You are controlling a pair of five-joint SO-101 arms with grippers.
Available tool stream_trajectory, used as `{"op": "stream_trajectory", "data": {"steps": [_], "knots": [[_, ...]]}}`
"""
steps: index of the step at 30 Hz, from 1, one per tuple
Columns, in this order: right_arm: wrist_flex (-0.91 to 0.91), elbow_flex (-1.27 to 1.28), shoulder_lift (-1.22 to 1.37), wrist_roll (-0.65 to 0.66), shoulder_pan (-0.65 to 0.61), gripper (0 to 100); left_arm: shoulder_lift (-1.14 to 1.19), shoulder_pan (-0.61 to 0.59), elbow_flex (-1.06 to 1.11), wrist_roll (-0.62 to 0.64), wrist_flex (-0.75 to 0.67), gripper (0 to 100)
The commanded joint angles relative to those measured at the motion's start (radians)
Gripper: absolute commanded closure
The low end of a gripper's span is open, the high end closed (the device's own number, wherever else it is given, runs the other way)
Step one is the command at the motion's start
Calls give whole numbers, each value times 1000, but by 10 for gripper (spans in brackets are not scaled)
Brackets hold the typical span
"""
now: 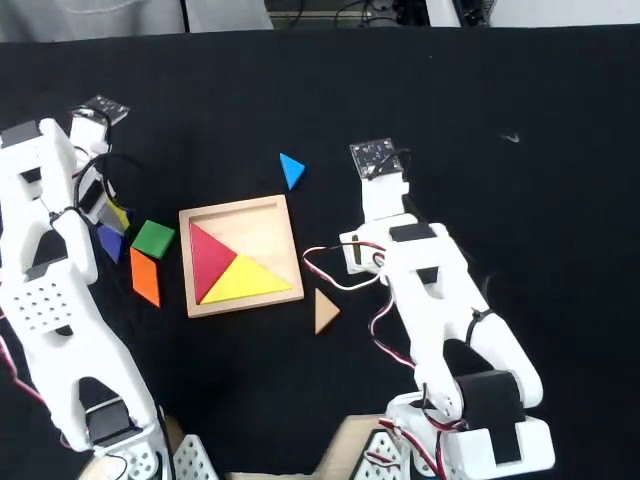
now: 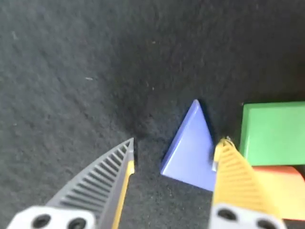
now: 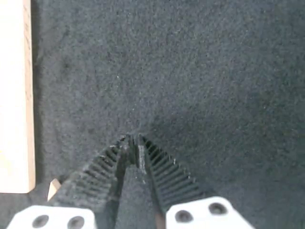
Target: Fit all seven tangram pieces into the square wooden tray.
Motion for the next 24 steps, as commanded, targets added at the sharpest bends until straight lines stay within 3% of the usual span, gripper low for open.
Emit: {"op": "stream_trajectory", "data": {"steps": [1,9,19,24], "knots": [[-8,-48,4,8,8,986,-17,-1,50,14,3,734],[11,-53,-1,8,8,986,-9,-38,85,215,0,734],[11,-53,-1,8,8,986,-8,-42,94,361,-46,736],[11,-53,-1,8,8,986,-14,-39,124,382,-43,822]]}}
